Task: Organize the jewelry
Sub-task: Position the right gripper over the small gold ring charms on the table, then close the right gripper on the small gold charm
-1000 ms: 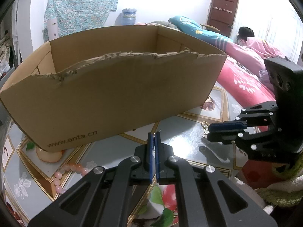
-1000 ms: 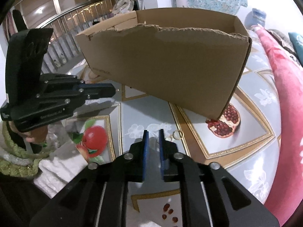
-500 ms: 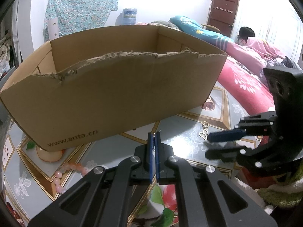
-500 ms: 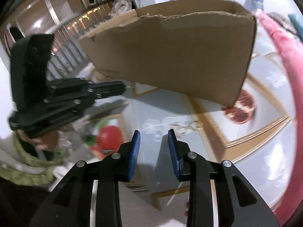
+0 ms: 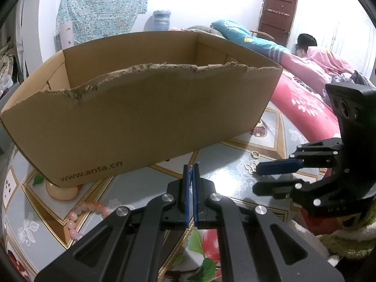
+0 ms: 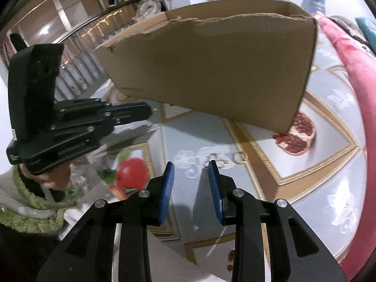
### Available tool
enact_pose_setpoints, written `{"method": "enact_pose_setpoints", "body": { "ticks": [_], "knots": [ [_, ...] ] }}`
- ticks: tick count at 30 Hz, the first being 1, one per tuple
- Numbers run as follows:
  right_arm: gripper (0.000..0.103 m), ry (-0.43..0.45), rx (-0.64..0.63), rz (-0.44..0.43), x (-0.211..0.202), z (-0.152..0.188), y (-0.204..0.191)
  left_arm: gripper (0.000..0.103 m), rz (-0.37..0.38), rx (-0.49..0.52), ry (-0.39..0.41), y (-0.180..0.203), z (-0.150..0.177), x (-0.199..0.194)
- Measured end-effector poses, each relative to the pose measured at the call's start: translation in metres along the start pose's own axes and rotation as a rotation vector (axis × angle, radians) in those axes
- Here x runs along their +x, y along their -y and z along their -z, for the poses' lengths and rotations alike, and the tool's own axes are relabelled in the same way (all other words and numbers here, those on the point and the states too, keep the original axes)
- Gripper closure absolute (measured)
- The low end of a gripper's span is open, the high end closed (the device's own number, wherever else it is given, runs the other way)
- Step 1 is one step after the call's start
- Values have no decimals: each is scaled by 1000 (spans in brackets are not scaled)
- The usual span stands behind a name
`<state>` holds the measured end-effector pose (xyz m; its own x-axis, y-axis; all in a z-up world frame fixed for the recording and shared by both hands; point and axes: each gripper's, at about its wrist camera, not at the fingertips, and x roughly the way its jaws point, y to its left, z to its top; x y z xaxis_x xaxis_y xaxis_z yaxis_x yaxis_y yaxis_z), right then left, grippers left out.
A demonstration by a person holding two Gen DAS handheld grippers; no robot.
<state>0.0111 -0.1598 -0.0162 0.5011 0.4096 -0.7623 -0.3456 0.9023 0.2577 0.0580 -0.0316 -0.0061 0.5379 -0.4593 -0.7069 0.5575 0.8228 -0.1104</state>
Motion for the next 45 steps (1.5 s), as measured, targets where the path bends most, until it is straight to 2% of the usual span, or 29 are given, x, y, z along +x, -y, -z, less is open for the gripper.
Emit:
{"method": "enact_pose_setpoints", "body": {
  "ticks": [5, 13, 17, 20, 24, 25, 26, 31, 34, 36, 38, 42, 45],
  "knots": [
    [73, 19, -27, 71, -6, 0, 2, 101, -2, 1, -1, 0, 0, 0],
    [73, 15, -82, 174, 13, -6, -9, 101, 0, -5, -3, 0, 0, 2],
    [77, 26, -93, 225, 19, -6, -17, 101, -1, -5, -4, 0, 0, 2],
    [84, 33, -83, 239, 22, -6, -21, 101, -1, -6, -3, 0, 0, 2],
    [87, 37, -71, 246, 25, -7, -22, 101, -1, -5, -3, 0, 0, 2],
    [97, 40, -69, 250, 26, -8, -22, 101, -1, -6, -2, 0, 0, 2],
    [99, 39, -67, 240, 25, -8, -22, 101, -1, -6, -1, 0, 0, 2],
    [100, 33, -45, 216, 24, -9, -18, 101, -3, -7, 2, -1, 0, 1],
    [99, 30, -31, 203, 15, -8, -12, 101, -5, -7, 3, -1, 0, 1],
    [93, 27, -23, 196, 12, -9, -9, 101, -4, -7, 2, -1, 0, 1],
    [79, 21, -21, 196, 14, -12, -10, 101, -4, -7, 0, -2, 0, 1],
    [75, -26, -36, 183, 18, -17, -11, 101, -4, -8, -2, -2, 0, 1],
    [75, -60, -68, 211, 25, -23, -14, 101, -4, -9, -2, -3, -1, 1]
  ]
}}
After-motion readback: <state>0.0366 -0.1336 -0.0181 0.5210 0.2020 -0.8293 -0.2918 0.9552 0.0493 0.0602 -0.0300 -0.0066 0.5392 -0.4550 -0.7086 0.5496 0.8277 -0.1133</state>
